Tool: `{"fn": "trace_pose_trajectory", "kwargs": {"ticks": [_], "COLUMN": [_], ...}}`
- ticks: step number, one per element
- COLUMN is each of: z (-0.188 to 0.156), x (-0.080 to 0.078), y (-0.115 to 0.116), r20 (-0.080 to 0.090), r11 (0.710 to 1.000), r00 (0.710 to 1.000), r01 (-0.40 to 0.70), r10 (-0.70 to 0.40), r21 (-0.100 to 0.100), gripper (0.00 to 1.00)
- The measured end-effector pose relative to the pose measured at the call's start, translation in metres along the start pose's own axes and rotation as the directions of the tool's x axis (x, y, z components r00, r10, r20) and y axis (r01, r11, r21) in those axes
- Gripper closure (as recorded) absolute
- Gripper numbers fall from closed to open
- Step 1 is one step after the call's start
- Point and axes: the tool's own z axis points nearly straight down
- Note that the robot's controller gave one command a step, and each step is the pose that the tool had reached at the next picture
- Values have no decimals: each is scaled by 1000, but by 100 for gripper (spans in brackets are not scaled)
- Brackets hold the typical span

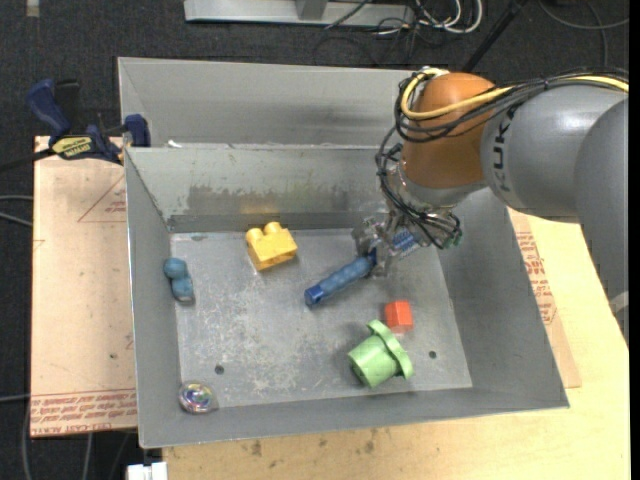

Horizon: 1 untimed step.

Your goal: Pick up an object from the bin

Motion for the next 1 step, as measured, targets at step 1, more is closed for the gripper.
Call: {"fn": "trace_pose_trajectory", "kwargs": {"ticks": [1], "z": [-157], "x": [30], "y": [9], "r20": [6], "r11": [999], "r00": [999], "r01": [45], "r10": [-45], "r21": [6], "gripper": [100]}}
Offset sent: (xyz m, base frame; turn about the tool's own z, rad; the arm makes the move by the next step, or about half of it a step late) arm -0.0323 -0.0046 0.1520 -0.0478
